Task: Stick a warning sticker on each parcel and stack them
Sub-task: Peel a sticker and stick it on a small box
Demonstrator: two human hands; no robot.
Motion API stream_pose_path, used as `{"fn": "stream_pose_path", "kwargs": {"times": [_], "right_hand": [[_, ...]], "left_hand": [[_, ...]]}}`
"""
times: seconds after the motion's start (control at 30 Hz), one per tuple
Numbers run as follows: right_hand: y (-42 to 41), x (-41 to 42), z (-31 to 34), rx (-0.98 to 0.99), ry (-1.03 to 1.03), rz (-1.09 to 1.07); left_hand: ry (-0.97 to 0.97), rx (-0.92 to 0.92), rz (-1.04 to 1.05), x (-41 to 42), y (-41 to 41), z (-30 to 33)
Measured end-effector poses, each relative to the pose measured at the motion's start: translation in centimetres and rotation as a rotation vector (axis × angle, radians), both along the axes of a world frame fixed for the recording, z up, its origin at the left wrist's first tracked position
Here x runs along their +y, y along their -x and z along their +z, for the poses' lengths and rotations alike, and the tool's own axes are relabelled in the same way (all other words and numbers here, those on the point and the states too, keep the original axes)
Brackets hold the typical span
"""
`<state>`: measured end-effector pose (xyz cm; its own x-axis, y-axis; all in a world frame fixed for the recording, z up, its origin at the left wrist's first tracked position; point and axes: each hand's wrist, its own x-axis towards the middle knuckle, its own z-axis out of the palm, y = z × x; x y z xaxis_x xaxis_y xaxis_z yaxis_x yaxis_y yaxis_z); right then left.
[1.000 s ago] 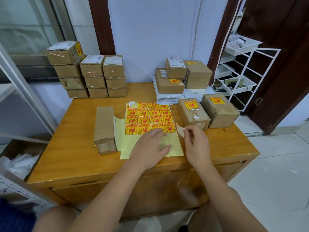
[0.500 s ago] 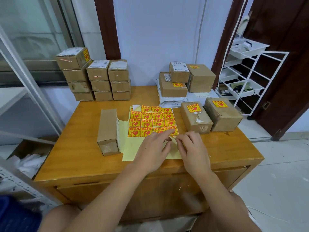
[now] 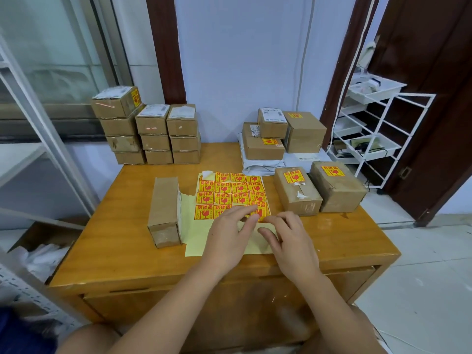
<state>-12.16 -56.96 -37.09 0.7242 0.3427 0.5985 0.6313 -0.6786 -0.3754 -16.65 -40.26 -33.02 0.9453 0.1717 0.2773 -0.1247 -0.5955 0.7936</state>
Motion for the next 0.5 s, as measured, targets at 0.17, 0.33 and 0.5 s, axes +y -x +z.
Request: {"fn": "stream_pose_path", "kwargs": {"times": [0.17,0.33,0.5], "right_hand": [[0.7,1.1,2.6,0.169,-0.28,0.067],[1.8,5.0,6.6,0.274,-0.463,0.234],[2.0,9.7,9.0,0.457,-0.686,0.344]], "left_hand": [[0.151,-0.058,0.079,1.9,0.8,1.8],[0.2,-0.162,0.094,4.2,2.5,3.9],[0.203,-0.252,0.165,7.5,4.4,5.6]]}}
